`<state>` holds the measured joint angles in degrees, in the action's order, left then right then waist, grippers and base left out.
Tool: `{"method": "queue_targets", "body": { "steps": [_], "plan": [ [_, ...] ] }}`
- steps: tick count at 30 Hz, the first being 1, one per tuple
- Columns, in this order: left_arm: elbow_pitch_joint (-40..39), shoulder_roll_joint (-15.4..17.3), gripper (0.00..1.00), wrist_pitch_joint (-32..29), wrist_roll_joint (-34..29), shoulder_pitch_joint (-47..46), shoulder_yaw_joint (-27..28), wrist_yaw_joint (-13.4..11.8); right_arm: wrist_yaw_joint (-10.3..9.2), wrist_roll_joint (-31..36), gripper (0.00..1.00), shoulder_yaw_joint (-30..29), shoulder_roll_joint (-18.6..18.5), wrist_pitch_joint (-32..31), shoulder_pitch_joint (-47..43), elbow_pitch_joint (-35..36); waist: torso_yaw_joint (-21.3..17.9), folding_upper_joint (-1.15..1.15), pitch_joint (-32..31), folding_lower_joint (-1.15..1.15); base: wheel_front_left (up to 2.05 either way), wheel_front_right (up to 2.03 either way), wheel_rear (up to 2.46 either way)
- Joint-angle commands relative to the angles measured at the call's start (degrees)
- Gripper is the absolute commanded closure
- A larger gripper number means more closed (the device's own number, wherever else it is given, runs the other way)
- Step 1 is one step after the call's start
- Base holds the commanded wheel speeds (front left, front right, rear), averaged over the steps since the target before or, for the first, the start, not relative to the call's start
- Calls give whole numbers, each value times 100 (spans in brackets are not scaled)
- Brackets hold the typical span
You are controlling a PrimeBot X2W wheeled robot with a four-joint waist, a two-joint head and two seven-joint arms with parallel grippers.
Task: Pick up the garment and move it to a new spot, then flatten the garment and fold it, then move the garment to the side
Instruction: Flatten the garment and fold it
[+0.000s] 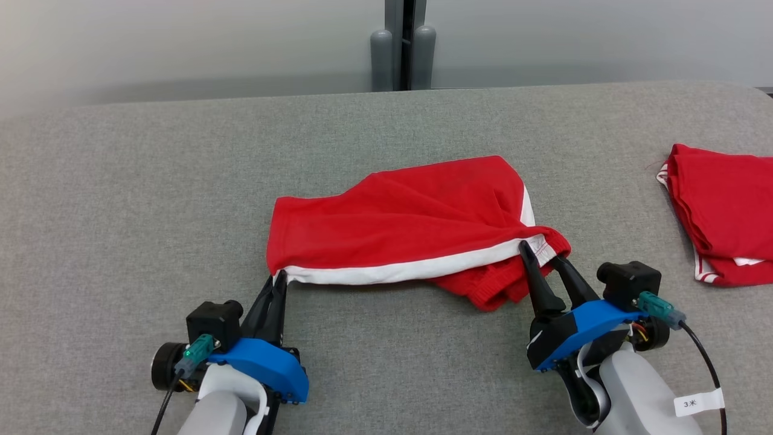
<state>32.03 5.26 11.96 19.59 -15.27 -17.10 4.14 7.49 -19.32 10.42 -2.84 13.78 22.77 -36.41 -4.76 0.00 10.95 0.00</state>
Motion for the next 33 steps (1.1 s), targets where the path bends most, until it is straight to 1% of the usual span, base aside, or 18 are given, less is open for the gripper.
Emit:
{"method": "queue_targets", "body": {
  "steps": [1,2,6,9,14,16,18,19,20,21,25,28,33],
  "plan": [
    [-61,49,100,47,17,-128,53,-22,1,-12,48,-23,-10,33,-51,23,-13,0,-4,0,0,0,0],
    [-87,72,100,49,24,-142,69,-36,1,16,51,-31,-10,38,-50,32,-20,0,-8,0,0,0,0],
    [-175,155,100,33,49,-201,114,-66,1,-24,51,-29,-10,45,-106,138,-46,0,-28,0,0,0,0],
    [-213,194,100,20,72,-203,125,-100,1,-8,57,-42,-10,28,-143,203,-68,0,-49,0,0,0,0],
    [-287,256,100,3,102,-204,136,-109,1,-16,59,-26,-10,-127,-276,341,-80,0,-61,0,0,0,0],
    [-313,281,100,-11,101,-221,130,-123,1,57,62,-13,-10,-204,-321,369,-80,0,-58,0,0,0,0],
    [-353,300,100,-17,95,-253,117,-138,1,95,68,-17,-10,-264,-349,403,-75,0,-57,0,0,0,0],
    [-381,308,100,-16,89,-270,113,-143,1,103,76,-21,-10,-288,-356,430,-75,0,-57,0,0,0,0],
    [-381,308,100,-16,89,-270,113,-143,1,103,76,-21,-10,-288,-356,430,-75,0,-57,0,0,0,0],
    [-420,332,100,-14,86,-289,109,-153,1,144,100,-18,-10,-325,-360,487,-79,0,-66,0,0,0,0],
    [-519,389,100,-26,62,-343,90,-155,1,259,100,-43,-10,-385,-298,616,-80,0,-96,0,0,0,0],
    [-679,482,100,-60,55,-439,93,-118,1,456,100,-57,-22,-507,-203,859,-86,0,-175,0,0,0,0],
    [-1239,705,100,-196,46,-636,151,-79,1,607,100,-54,-288,-833,-161,1606,-88,0,-446,0,0,0,0]
  ]
}}
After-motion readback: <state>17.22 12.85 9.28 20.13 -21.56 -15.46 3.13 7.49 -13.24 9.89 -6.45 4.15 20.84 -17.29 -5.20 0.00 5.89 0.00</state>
